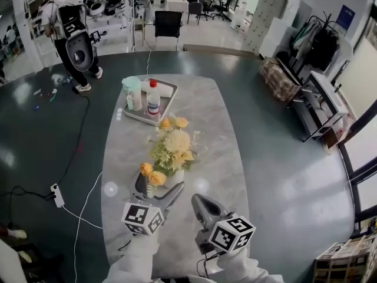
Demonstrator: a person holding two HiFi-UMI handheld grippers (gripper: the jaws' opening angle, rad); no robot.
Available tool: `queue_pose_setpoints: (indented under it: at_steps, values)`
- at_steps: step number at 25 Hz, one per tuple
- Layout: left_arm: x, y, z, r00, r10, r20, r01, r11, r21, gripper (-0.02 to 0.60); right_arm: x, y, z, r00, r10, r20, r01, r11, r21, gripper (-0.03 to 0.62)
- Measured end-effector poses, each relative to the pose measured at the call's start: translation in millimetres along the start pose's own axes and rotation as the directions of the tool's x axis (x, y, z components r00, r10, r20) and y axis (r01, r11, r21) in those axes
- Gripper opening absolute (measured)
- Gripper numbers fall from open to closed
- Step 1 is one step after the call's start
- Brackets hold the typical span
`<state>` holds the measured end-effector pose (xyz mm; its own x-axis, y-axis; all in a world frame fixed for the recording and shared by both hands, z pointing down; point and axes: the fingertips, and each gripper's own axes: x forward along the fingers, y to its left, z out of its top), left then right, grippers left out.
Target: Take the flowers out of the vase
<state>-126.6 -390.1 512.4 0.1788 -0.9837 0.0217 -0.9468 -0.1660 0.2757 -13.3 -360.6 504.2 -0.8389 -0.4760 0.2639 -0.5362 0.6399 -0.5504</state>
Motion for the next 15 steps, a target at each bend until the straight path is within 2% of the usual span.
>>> queue_pose_setpoints:
  at_steps: [5,15]
  values:
    - [18.9,7.6,4.1,1.000,-0.015,0.016,0.015,0.999,0.035,0.561,1.0,-11.8,-5.2,0.999,-0.041,-0.006,0.041,0.999,0.013,-0.002]
    - [43.2,7.8,25.1,0.993,-0.107,0.046,0.100,0.987,0.126,0.560,11.0,-17.8,-11.0,0.998,-0.068,-0.017,0.068,0.997,0.026,-0.002]
